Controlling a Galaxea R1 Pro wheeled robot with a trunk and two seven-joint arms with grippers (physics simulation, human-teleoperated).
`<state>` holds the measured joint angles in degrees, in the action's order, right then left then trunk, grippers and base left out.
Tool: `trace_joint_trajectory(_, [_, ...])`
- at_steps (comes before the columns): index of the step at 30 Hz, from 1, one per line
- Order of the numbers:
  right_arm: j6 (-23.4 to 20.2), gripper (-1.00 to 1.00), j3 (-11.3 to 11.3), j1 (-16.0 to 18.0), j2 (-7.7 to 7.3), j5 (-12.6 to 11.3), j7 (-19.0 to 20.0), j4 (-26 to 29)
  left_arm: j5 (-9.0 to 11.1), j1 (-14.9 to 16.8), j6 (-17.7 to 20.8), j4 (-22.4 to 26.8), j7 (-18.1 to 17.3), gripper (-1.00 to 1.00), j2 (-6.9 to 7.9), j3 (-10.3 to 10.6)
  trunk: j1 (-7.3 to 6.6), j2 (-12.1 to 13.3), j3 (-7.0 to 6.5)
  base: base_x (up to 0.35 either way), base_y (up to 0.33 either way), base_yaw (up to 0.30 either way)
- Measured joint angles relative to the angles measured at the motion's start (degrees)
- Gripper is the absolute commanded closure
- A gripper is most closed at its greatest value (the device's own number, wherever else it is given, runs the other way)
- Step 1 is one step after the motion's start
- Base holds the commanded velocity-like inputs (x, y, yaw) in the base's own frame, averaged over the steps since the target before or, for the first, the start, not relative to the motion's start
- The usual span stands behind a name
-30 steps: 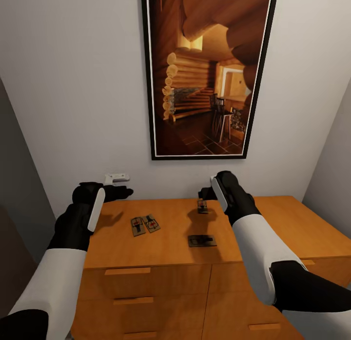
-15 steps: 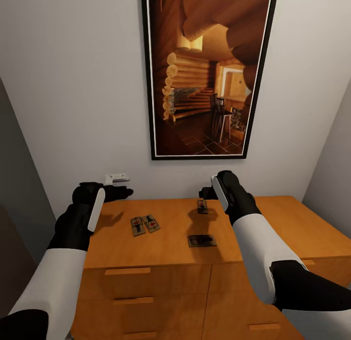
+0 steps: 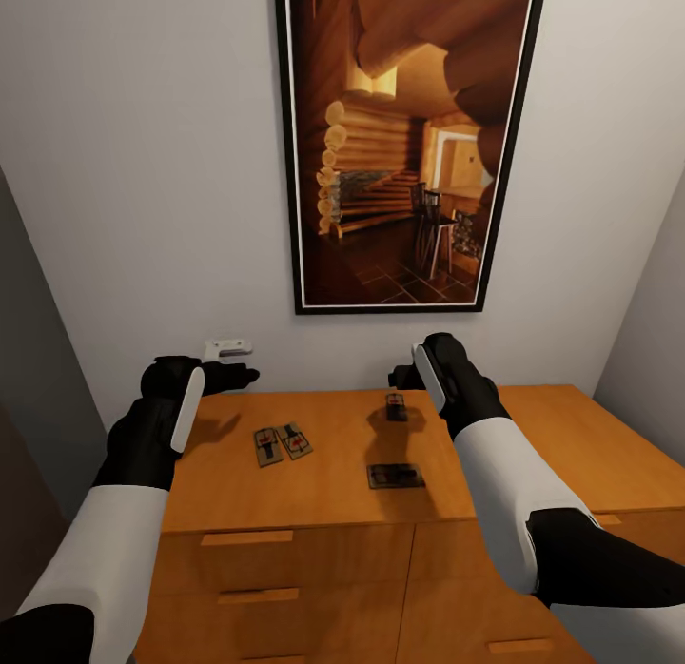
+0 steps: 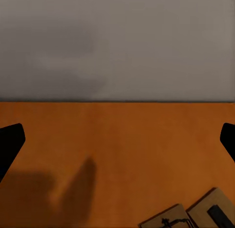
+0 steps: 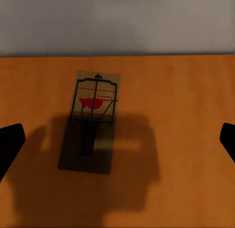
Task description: Take the four mousetraps from the cabinet in the bathroom and place them on the bathroom floor. Make sure all four end up on the same floor surface, and ensure that at least two of them are either under or directly next to the same bathroom sink.
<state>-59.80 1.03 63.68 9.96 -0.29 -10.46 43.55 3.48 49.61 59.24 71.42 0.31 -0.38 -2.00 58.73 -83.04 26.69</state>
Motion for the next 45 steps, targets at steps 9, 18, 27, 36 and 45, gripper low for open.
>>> trace_joint_trajectory(9, [0.0, -1.0, -0.07, 0.0, 0.0, 0.0, 0.0, 0.0, -0.01, 0.0, 0.0, 0.0, 0.0, -1.0, -0.01, 0.01, 0.0, 0.0, 0.0, 0.008, 0.0, 0.0])
trace_joint_trajectory(18, [0.0, -1.0, -0.08, 0.0, 0.0, -0.08, 0.01, 0.0, -0.01, 0.0, 0.0, 0.0, 0.0, -1.0, -0.01, 0.02, 0.0, 0.0, 0.0, 0.001, 0.0, 0.0])
trace_joint_trajectory(27, [0.0, -1.0, -0.14, 0.0, 0.01, -0.05, -0.03, -3.46, -0.05, 0.0, 0.0, 0.02, -0.01, -1.0, -0.1, 0.04, 0.0, 0.0, 0.0, 0.0, 0.0, 0.0])
trace_joint_trajectory(36, [0.0, -1.0, -0.04, 0.0, 0.0, -0.04, 0.15, -4.54, 0.07, 0.0, 0.0, 0.0, -0.07, -1.0, -0.3, 0.04, 0.0, 0.0, 0.0, 0.0, 0.0, 0.0])
trace_joint_trajectory(45, [0.0, -1.0, 0.05, 0.0, 0.0, -0.02, 0.18, -4.66, 0.1, 0.0, 0.0, 0.0, -0.07, -1.0, -0.57, 0.04, 0.0, 0.0, 0.0, 0.0, 0.0, 0.0])
